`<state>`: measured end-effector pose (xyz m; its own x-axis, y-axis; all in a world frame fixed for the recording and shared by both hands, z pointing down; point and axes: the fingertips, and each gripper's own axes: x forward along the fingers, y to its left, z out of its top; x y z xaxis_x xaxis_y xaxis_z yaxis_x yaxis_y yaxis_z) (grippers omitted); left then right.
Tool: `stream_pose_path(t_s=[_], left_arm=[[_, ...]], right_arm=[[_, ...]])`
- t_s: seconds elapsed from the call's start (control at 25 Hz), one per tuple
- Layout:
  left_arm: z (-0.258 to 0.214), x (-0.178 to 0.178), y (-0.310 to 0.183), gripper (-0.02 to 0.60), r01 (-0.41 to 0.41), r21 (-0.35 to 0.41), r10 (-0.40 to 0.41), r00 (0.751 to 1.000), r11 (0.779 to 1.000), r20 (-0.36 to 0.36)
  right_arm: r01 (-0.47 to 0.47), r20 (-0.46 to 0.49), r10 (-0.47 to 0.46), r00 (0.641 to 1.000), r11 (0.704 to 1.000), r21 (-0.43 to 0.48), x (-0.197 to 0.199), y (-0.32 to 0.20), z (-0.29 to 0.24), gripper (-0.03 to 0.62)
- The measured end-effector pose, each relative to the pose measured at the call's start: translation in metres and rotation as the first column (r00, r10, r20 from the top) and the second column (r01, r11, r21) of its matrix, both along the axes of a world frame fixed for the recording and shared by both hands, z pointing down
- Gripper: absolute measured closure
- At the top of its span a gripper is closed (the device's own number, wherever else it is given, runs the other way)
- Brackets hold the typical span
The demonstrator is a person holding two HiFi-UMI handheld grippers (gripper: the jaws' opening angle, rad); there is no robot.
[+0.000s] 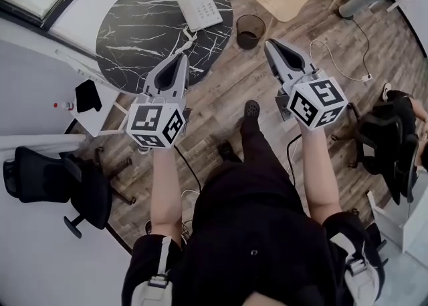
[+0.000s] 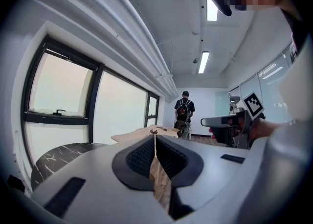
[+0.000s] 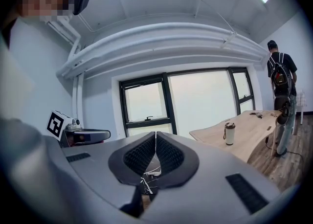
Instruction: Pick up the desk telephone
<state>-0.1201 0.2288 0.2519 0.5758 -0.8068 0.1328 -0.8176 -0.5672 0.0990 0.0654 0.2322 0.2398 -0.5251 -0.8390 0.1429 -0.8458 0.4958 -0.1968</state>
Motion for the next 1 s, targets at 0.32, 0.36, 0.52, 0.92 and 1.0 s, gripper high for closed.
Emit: stream_pose_path(t_s=[0.32, 0.36, 0.52, 0.92, 1.0], left_arm=[[0.004, 0.001, -0.051, 0.560, 0.051, -0.019, -0.051, 0.998, 0.998, 0.026], [0.004, 0.003, -0.058, 0.560, 0.058, -0.021, -0.057, 0.998, 0.998, 0.027], [0.002, 0.012, -0.092, 0.560, 0.078, -0.024, -0.078, 0.996, 0.997, 0.031], [0.000, 0.040, -0.163, 0.560, 0.153, -0.039, -0.152, 0.988, 0.987, 0.038], [0.004, 0.046, -0.174, 0.560, 0.172, -0.051, -0.171, 0.985, 0.984, 0.032]], right_arm=[[0.057, 0.021, -0.057, 0.998, 0.998, -0.015, -0.001, -0.060, 0.006, 0.562], [0.065, 0.021, -0.064, 0.998, 0.998, -0.018, 0.000, -0.069, 0.007, 0.562], [0.086, 0.023, -0.085, 0.996, 0.996, -0.022, 0.008, -0.108, 0.007, 0.562], [0.189, 0.026, -0.188, 0.982, 0.981, -0.033, 0.027, -0.195, 0.008, 0.562], [0.216, 0.026, -0.215, 0.976, 0.976, -0.039, 0.031, -0.206, 0.012, 0.562]])
